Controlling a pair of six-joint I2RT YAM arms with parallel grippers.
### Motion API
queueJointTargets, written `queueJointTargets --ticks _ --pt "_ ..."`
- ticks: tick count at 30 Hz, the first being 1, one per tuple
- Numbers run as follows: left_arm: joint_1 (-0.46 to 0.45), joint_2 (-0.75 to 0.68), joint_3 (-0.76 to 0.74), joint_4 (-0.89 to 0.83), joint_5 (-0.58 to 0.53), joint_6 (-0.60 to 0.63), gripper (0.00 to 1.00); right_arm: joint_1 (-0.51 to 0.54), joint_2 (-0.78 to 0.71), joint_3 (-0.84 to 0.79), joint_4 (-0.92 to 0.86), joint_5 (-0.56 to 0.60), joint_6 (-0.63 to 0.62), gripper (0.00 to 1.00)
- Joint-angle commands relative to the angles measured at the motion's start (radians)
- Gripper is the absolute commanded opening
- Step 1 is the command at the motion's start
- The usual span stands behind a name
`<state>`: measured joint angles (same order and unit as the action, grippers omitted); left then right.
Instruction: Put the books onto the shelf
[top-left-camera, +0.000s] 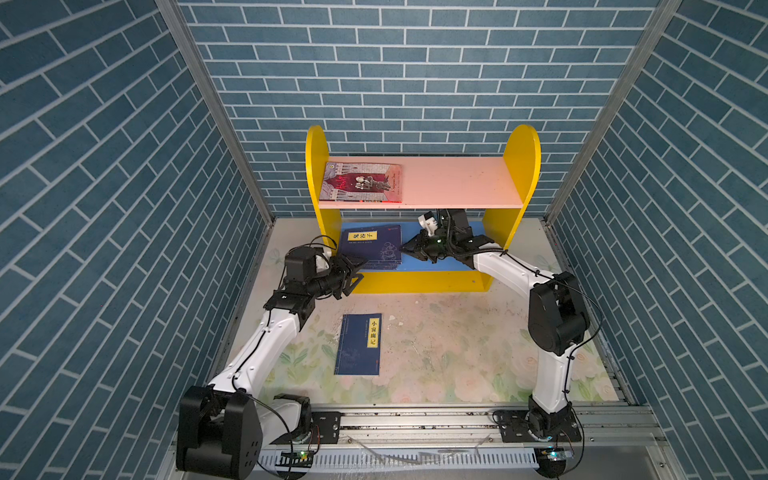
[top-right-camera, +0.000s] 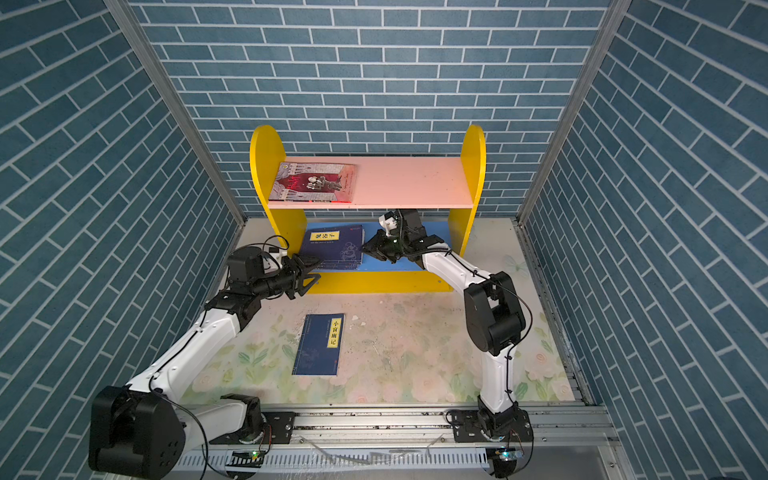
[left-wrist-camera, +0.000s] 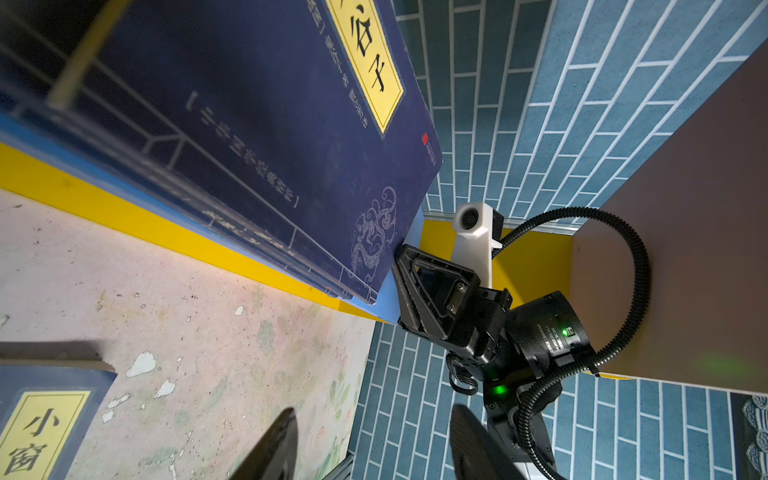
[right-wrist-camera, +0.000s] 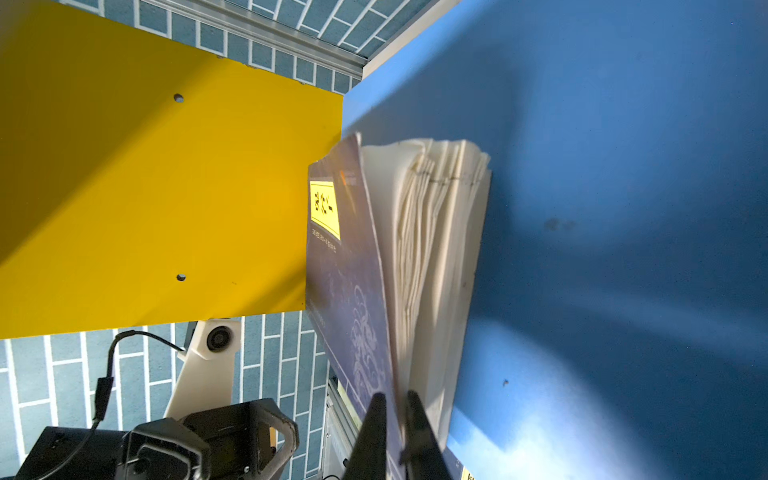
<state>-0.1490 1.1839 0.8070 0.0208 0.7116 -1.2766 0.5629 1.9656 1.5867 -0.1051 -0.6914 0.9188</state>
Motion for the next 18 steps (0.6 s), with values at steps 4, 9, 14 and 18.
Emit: queueJointTargets --ticks 4,9,14,18 --pt "0.005 -0.013 -0.009 0.01 0.009 0.002 0.6 0.008 0.006 0.033 0.025 -0.025 -0.014 0.11" --pt "0.005 -0.01 -0.008 0.015 0.009 0.0 0.6 0.008 0.012 0.035 0.031 -0.028 -0.012 0.11" --pt "0.005 -0.009 -0.008 0.017 0.009 -0.001 0.6 0.01 0.024 0.048 0.032 -0.039 -0.007 0.11" --pt "0.005 -0.005 -0.006 0.019 0.009 -0.001 0.6 0.01 0.032 0.053 0.034 -0.042 -0.004 0.11"
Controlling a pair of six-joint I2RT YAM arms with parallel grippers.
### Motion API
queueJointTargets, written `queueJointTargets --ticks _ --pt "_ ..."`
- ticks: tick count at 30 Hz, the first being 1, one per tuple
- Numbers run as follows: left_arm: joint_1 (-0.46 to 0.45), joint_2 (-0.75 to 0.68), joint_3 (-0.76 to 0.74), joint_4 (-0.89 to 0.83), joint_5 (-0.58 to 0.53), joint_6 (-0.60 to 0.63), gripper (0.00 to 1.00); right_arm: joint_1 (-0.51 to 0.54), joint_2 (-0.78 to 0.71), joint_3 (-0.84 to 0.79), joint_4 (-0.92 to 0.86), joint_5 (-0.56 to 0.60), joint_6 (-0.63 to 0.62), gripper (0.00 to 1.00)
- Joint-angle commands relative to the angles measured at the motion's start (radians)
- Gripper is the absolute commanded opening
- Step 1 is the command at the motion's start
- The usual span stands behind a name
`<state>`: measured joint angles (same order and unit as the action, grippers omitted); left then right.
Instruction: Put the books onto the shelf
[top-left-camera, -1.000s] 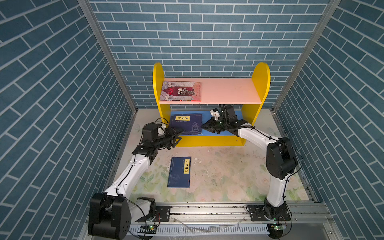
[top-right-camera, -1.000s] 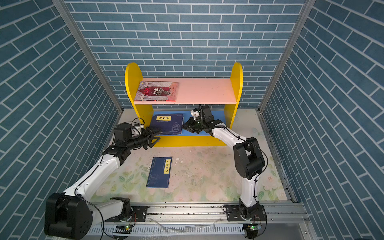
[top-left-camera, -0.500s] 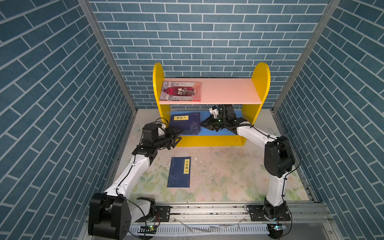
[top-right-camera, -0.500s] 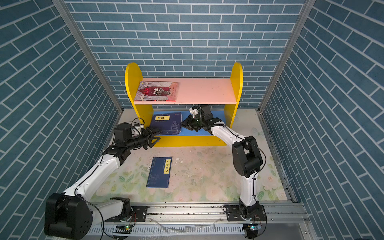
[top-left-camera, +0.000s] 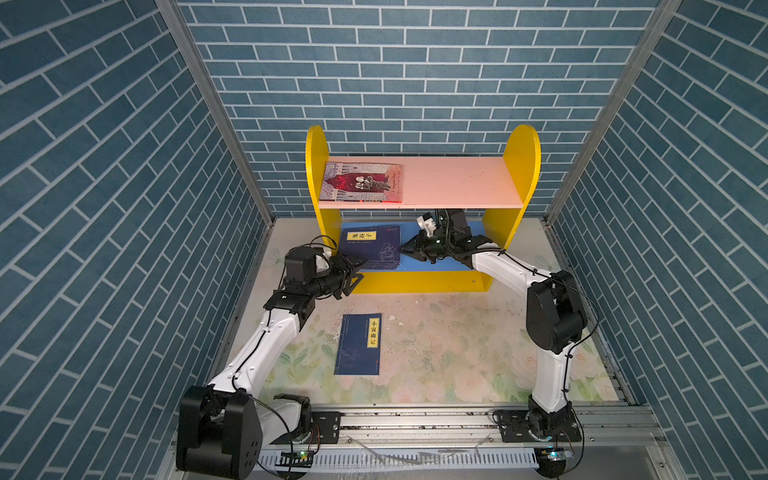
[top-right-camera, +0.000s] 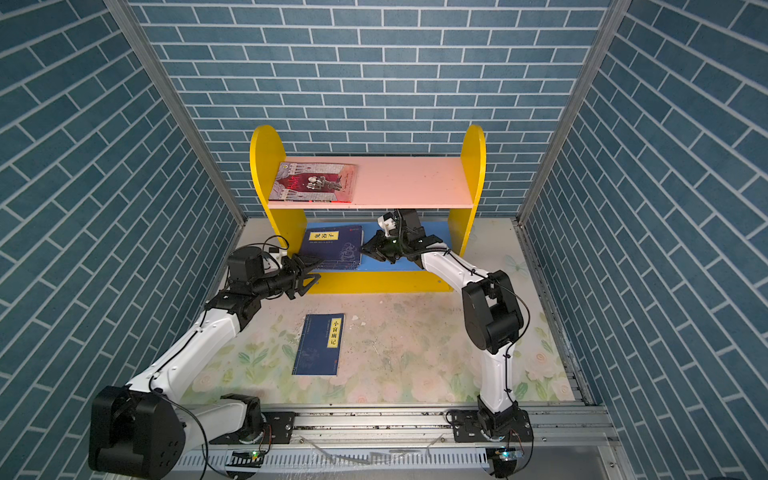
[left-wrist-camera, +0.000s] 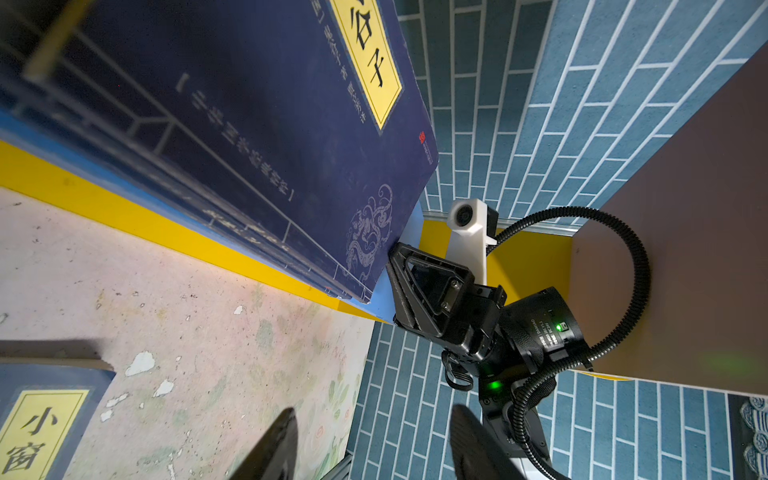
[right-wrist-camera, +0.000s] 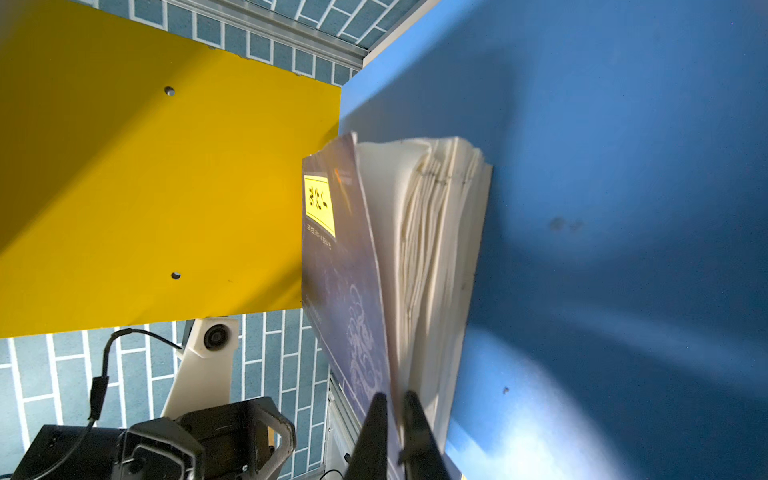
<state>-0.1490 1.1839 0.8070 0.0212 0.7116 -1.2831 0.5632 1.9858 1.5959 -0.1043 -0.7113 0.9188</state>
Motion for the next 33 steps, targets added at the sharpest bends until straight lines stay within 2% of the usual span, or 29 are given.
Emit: queueJointTargets --ticks 1,33 --pt "0.005 -0.004 -0.007 0.02 0.009 0.004 0.6 0.01 0.013 0.045 0.032 -0.022 -0.003 0.11" --pt "0.005 -0.001 -0.004 0.025 0.011 -0.002 0.6 0.014 0.013 0.056 0.044 -0.039 0.011 0.12"
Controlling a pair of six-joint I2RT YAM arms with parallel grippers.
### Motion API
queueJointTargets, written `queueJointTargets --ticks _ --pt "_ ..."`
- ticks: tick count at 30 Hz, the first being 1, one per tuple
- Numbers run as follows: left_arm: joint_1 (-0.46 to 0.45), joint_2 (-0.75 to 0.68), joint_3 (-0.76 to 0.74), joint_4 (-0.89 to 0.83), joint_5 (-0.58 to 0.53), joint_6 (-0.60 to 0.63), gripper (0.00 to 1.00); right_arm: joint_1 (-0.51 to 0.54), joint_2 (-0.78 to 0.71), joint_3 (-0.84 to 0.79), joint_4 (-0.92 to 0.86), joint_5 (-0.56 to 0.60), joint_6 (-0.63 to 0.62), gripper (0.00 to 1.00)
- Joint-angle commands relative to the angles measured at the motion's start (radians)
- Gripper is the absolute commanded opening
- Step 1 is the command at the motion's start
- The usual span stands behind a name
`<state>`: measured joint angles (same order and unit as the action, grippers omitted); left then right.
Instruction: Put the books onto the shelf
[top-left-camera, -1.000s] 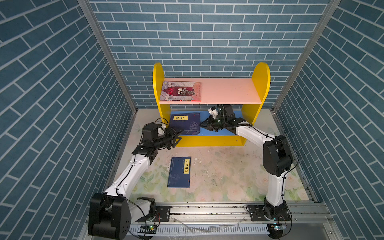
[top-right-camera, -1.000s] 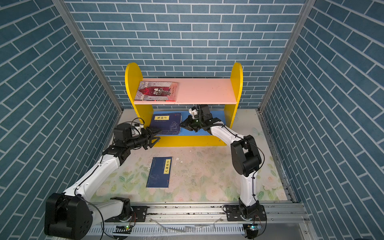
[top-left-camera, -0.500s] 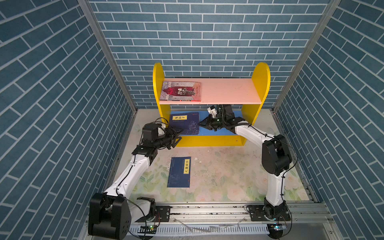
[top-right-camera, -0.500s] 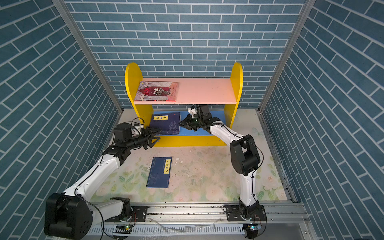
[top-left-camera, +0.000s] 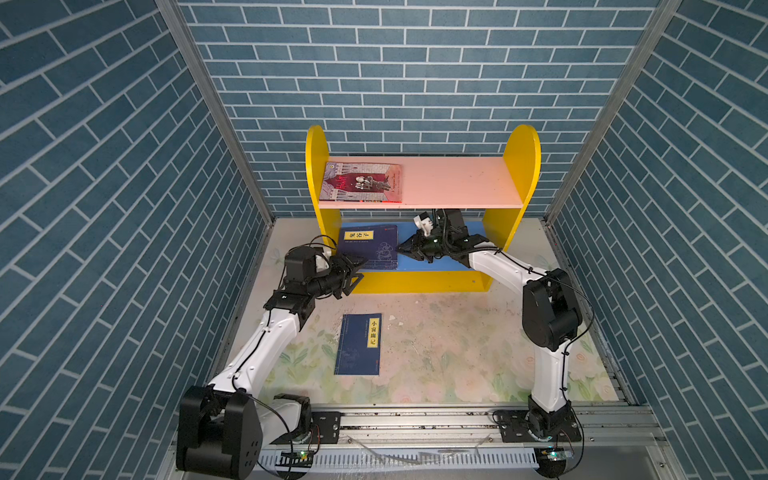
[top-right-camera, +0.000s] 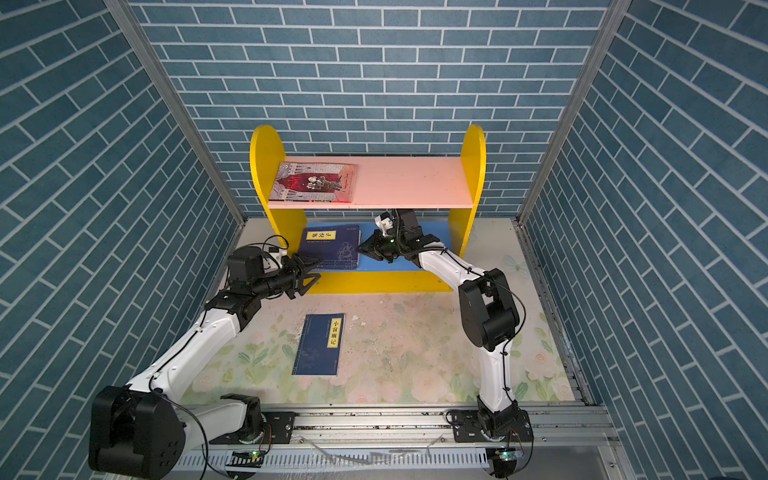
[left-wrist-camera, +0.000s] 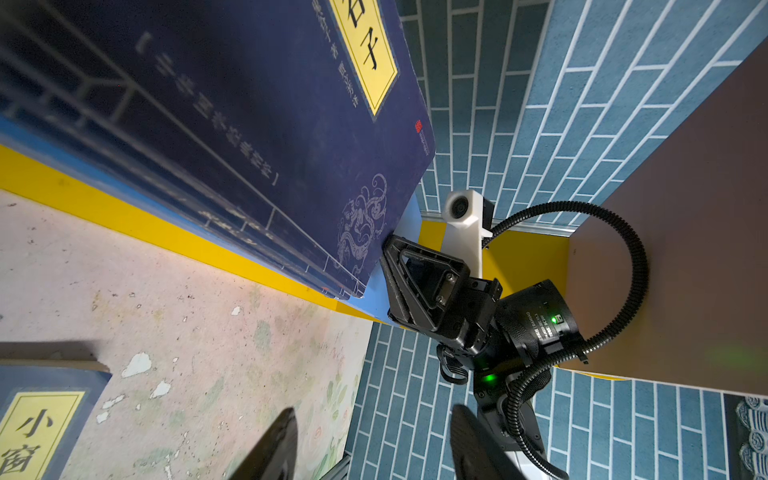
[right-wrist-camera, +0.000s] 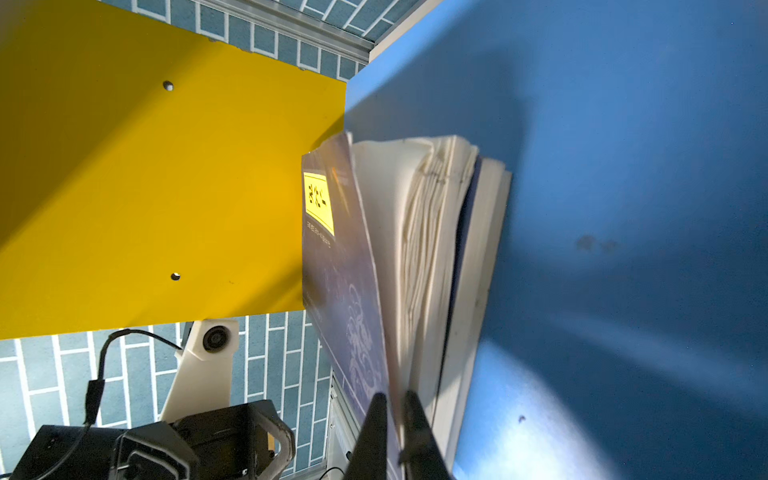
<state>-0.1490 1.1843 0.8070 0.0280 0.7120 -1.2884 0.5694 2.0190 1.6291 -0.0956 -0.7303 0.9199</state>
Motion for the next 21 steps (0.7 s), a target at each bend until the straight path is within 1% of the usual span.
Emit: queueJointTargets --ticks 1,3,4,6,9,11,14,18,21 --pt "0.005 -0.002 -0.003 0.018 0.01 0.003 0.6 0.007 -0.022 0.023 0.036 -0.022 0.01 0.12" --pt "0.006 -0.006 -0.005 0.014 0.01 0.003 0.6 0.009 -0.025 0.021 0.036 -0.021 0.011 0.12" --pt "0.006 -0.008 -0.005 0.012 0.01 0.004 0.61 0.009 -0.027 0.018 0.034 -0.02 0.01 0.15" --pt "0.007 -0.012 -0.002 -0.002 0.01 0.011 0.6 0.011 -0.035 0.011 0.034 -0.017 0.009 0.21" --pt "0.016 -0.032 0.007 -0.064 0.012 0.05 0.61 0.01 -0.061 -0.003 0.011 0.021 -0.011 0.35" --pt "0.023 -0.063 0.032 -0.181 -0.003 0.13 0.63 0.009 -0.087 -0.012 -0.017 0.056 -0.032 0.42" --pt "0.033 -0.112 0.084 -0.379 -0.041 0.286 0.68 0.006 -0.133 -0.039 -0.038 0.105 -0.051 0.48" --pt "0.073 -0.158 0.108 -0.555 -0.056 0.38 0.74 0.0 -0.203 -0.098 -0.054 0.16 -0.059 0.5" --pt "0.091 -0.165 0.133 -0.717 -0.081 0.488 0.75 -0.002 -0.267 -0.158 -0.062 0.192 -0.061 0.51"
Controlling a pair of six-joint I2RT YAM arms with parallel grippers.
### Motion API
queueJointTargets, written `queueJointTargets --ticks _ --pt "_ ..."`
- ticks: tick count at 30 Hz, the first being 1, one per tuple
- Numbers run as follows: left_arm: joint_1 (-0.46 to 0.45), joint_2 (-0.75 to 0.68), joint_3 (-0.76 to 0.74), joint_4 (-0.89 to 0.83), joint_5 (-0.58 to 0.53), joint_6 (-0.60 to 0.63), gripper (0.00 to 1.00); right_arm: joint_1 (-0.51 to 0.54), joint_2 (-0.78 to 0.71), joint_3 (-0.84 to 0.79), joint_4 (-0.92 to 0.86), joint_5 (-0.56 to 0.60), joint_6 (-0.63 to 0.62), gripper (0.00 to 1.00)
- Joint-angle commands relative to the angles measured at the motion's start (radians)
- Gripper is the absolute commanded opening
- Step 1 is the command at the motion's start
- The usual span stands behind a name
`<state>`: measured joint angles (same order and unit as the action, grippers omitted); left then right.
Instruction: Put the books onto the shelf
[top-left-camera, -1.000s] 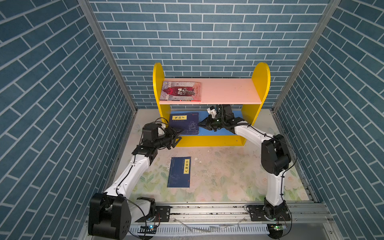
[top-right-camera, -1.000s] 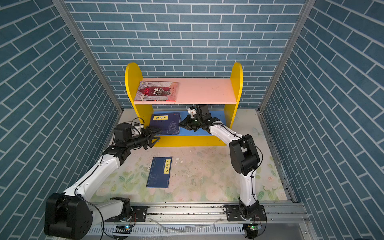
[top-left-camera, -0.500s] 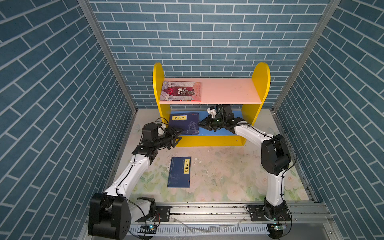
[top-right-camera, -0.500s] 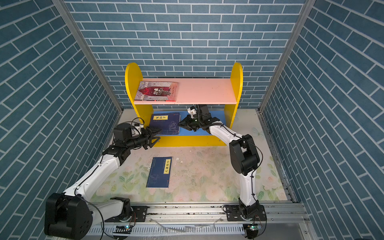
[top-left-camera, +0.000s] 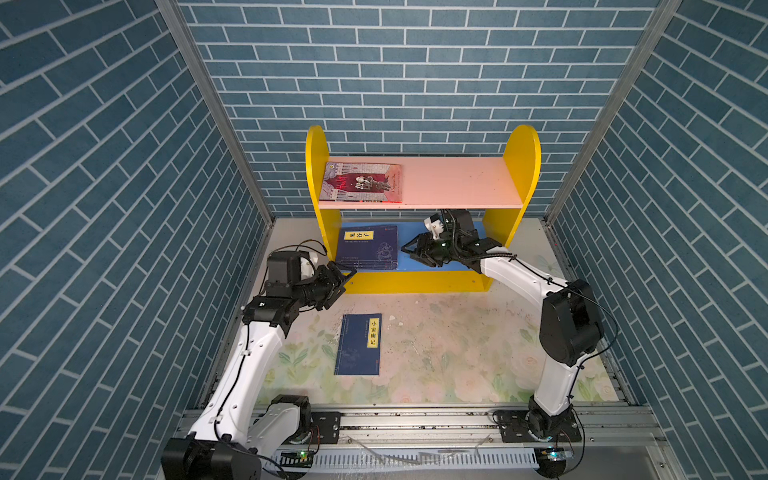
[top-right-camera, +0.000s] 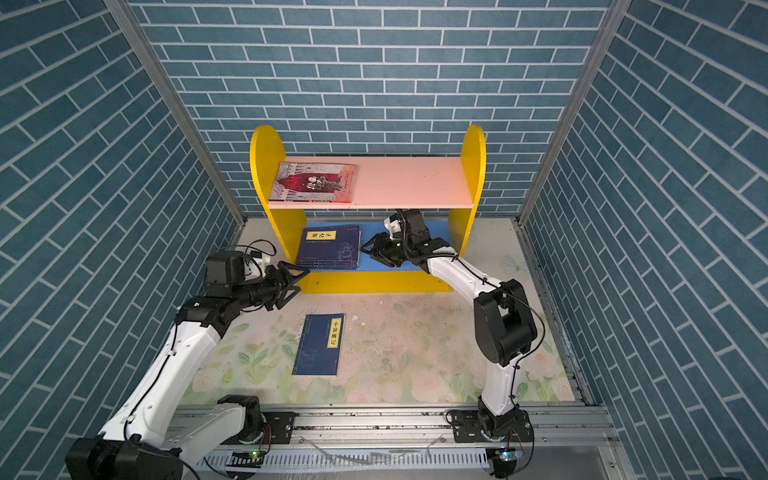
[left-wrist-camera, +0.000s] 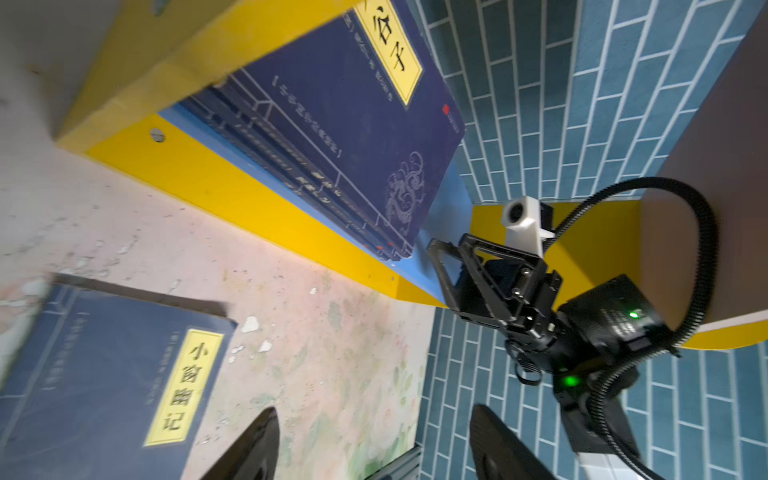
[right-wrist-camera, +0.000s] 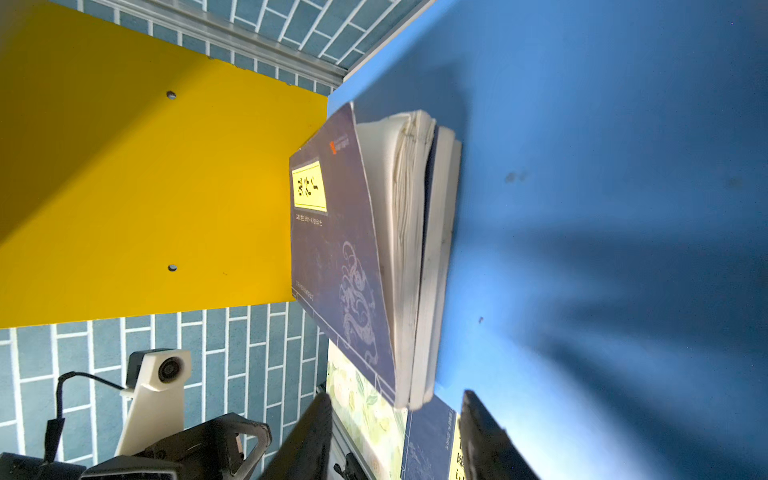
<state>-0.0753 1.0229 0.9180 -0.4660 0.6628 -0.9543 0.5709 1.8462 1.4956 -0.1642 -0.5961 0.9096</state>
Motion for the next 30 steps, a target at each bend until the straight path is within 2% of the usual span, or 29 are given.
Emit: queueJointTargets --ticks 1,7,11,16,19,24,30 --pt "0.026 -0.007 0.019 -0.269 -0.042 0.185 0.75 -0.004 -0.122 -0.048 0.001 0.063 -0.051 0.51" --pt "0.075 -0.006 -0.017 -0.434 -0.142 0.335 0.78 0.0 -0.333 -0.218 -0.07 0.114 -0.072 0.51" --pt "0.089 0.015 -0.049 -0.46 -0.169 0.416 0.79 0.028 -0.474 -0.307 -0.178 0.145 -0.097 0.5" --pt "0.092 0.043 -0.134 -0.436 -0.184 0.472 0.81 0.164 -0.575 -0.407 -0.302 0.201 -0.104 0.49" --pt "0.092 0.066 -0.175 -0.412 -0.192 0.503 0.82 0.258 -0.586 -0.465 -0.3 0.25 -0.079 0.49" --pt "0.089 0.13 -0.206 -0.35 -0.17 0.498 0.83 0.349 -0.527 -0.576 -0.111 0.246 0.017 0.5" --pt "0.083 0.223 -0.203 -0.34 -0.222 0.529 0.83 0.413 -0.348 -0.529 -0.011 0.249 0.062 0.51"
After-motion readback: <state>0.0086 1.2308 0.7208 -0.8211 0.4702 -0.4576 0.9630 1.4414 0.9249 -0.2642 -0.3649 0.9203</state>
